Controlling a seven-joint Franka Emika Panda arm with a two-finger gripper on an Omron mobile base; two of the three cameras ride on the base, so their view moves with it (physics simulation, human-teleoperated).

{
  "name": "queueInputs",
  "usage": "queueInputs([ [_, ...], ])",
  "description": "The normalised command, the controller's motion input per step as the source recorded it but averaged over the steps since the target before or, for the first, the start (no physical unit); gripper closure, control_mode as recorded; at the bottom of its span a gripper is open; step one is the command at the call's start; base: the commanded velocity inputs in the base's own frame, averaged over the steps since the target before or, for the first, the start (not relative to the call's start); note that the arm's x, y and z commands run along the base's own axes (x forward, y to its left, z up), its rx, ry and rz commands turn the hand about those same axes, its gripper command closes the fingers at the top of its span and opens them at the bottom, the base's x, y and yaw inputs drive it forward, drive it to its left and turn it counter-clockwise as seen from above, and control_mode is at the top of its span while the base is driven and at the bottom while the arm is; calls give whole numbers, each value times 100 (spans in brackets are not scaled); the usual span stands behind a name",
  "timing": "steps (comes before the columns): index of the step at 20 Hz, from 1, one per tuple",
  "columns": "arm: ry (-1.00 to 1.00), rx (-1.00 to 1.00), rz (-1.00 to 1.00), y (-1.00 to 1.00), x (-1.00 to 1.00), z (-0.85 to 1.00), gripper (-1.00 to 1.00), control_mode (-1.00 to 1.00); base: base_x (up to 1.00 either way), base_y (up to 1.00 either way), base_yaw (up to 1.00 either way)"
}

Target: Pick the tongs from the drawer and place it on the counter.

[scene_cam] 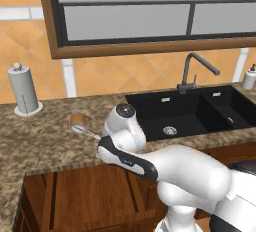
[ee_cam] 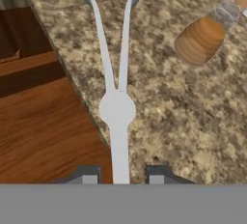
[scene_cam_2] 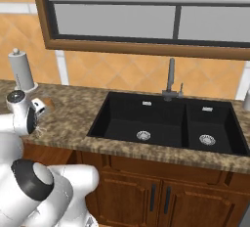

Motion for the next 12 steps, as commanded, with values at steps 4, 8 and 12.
queueInputs([
  [4, 0, -13, 0, 0, 74, -43, 100, -100, 0, 0, 0],
  [8, 0, -14, 0, 0, 51, -55, 100, -100, 0, 0, 0],
  [12, 0, -7, 0, 0, 44, -46, 100, -100, 0, 0, 0],
])
